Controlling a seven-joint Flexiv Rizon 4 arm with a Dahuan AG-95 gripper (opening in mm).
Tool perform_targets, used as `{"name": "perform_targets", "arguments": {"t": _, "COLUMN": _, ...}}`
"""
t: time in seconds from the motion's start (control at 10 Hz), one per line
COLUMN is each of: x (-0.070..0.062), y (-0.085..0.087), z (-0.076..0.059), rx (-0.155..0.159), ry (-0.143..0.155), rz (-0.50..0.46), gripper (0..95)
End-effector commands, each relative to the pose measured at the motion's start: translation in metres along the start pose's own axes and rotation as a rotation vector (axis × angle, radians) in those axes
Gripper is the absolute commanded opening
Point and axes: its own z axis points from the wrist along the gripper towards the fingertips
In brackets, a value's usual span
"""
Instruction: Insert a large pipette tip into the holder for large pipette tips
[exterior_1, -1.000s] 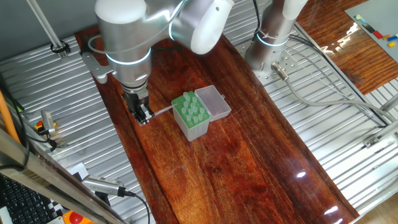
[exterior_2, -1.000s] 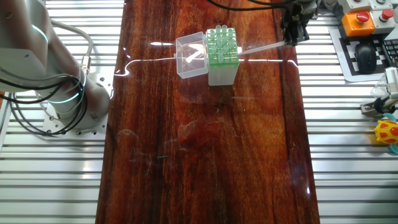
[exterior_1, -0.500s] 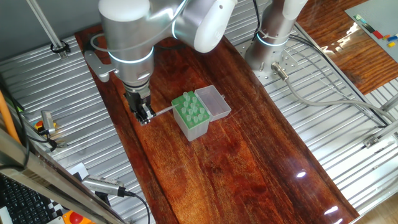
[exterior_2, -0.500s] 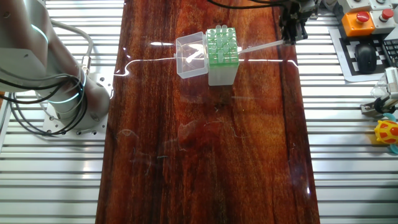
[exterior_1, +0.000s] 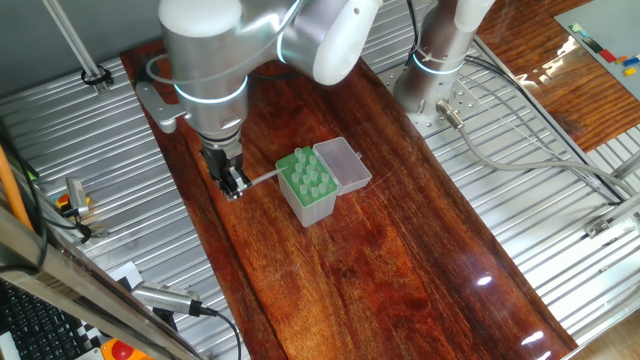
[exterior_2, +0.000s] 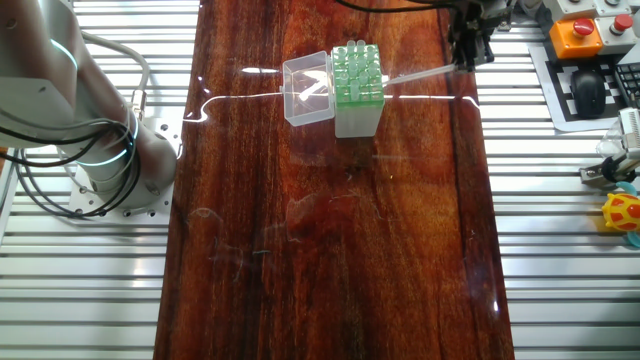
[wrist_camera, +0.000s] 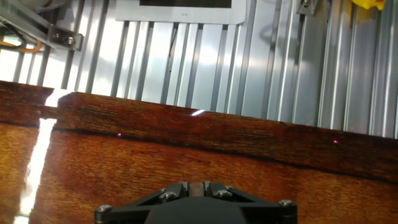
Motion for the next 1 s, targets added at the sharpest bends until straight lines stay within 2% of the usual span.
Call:
{"name": "perform_targets", "arguments": {"t": 0.1, "x": 0.0012, "y": -0.0003, "z": -0.0009, "rx": 0.000, "ry": -0.016, "rz": -0.011, "gripper": 0.0}}
{"name": "perform_targets", "arguments": {"t": 0.3, "x": 0.0016, "y": 0.0002, "z": -0.0014, "rx": 0.000, "ry": -0.034, "rz": -0.010, "gripper": 0.0}}
{"name": "perform_targets", "arguments": {"t": 1.0, "x": 0.0016, "y": 0.0011, "z": -0.0004, "rx": 0.005, "ry": -0.052, "rz": -0.015, "gripper": 0.0}}
